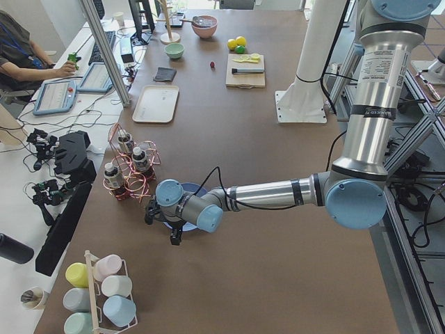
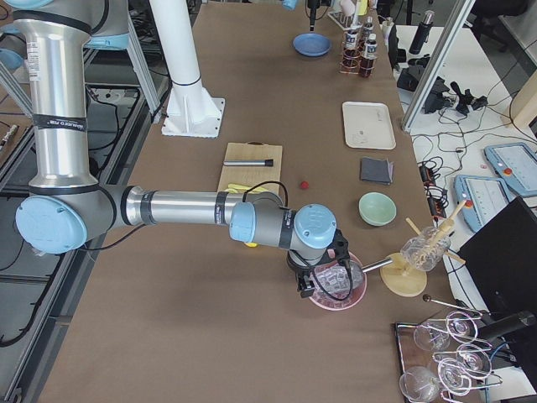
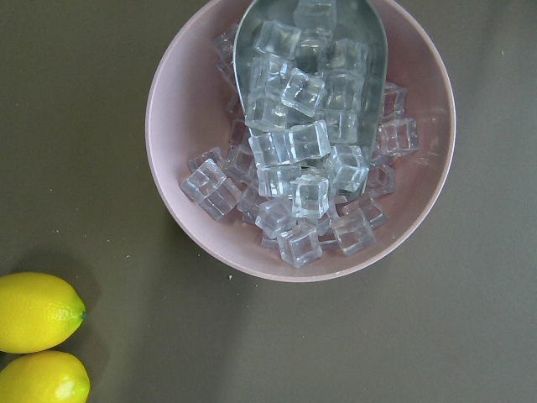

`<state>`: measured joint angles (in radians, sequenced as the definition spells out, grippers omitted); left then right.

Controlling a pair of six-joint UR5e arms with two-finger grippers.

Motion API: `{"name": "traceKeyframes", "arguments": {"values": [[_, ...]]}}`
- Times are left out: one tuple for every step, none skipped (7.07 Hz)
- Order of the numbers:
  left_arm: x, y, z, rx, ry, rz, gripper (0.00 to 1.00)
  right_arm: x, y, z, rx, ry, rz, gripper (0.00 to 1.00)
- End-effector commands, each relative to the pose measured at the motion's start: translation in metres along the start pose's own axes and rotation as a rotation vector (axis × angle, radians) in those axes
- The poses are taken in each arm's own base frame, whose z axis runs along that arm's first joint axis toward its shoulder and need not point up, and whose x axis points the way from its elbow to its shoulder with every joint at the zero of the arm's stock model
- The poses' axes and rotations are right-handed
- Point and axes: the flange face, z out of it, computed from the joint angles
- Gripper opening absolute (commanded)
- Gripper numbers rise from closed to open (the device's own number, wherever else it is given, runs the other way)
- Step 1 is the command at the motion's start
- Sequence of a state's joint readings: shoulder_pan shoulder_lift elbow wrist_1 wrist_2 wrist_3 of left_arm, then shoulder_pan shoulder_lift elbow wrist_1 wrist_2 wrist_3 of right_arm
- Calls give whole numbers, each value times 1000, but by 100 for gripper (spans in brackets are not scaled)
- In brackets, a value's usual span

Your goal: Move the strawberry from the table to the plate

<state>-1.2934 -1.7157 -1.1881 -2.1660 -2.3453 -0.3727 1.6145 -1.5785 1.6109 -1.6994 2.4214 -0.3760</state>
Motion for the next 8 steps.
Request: {"name": "traceKeyframes", "arguments": {"values": [[7,0,20,-13,6,-1,96,-4,-2,4,-7,-1,1,100],[6,-4,28,-14,8,9,95,-6,-4,5,-10,-1,-5,100],[5,-5,30,-16,8,7,91,-7,-5,6,-13,-2,-8,100],[5,-6,32,-19,7,1,80,-8,-6,5,-11,-3,-7,100],[6,-8,31,-18,7,-14,64,-10,-7,4,-8,-2,-11,100],[4,-7,32,-19,3,-29,55,-11,-7,4,-8,-2,-13,100],[4,-7,32,-18,4,-46,43,-11,-7,4,-8,-2,-13,100],[4,-7,32,-18,3,-49,13,-11,-7,4,-7,-3,-13,100]]}}
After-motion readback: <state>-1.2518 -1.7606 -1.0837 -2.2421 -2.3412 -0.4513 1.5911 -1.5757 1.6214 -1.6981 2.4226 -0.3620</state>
